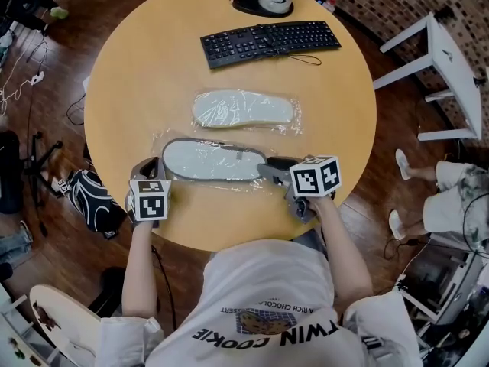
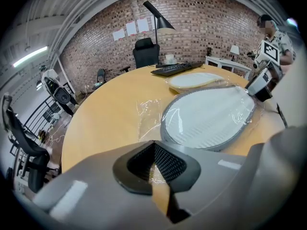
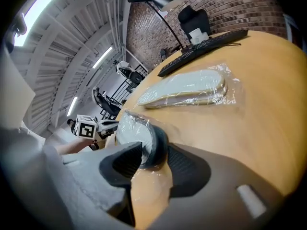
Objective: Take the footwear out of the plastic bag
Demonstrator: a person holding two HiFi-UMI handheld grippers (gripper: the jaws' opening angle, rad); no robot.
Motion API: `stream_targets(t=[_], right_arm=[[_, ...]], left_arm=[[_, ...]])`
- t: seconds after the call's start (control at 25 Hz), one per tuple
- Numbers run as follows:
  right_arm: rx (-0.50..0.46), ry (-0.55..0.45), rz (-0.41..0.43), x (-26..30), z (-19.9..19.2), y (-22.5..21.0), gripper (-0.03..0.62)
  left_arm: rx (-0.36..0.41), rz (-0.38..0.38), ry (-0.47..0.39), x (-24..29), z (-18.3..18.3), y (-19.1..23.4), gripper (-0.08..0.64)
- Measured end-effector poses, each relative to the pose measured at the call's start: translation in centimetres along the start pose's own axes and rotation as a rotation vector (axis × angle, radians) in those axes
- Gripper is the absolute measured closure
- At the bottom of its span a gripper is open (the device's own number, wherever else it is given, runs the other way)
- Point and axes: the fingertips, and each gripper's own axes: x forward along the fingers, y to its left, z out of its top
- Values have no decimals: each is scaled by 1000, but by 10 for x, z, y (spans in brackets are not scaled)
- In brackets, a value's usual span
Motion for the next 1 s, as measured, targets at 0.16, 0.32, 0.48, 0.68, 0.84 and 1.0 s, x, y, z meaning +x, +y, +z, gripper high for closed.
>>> stream_targets(t=[0.16, 0.32, 0.48, 0.68, 0.84, 1.0], right_arm=[[18, 28, 32, 4, 0, 2, 436], [49, 66, 42, 7, -2, -3, 436], [78, 86, 51, 6, -2, -6, 436], [142, 105, 142, 9, -4, -3, 436], [227, 91, 328, 2, 0, 5, 436], [224, 6, 413, -5, 7, 12, 437]], left_arm=[[11, -1, -1, -1, -1, -2, 557], [-4, -4, -4, -1, 0, 0, 557], [-16, -9, -12, 1, 1, 0, 555], [-35, -3, -6, 0, -3, 1, 557], [-35, -3, -11, 1, -1, 0, 557], [-49, 5, -16, -2, 0, 0, 557]])
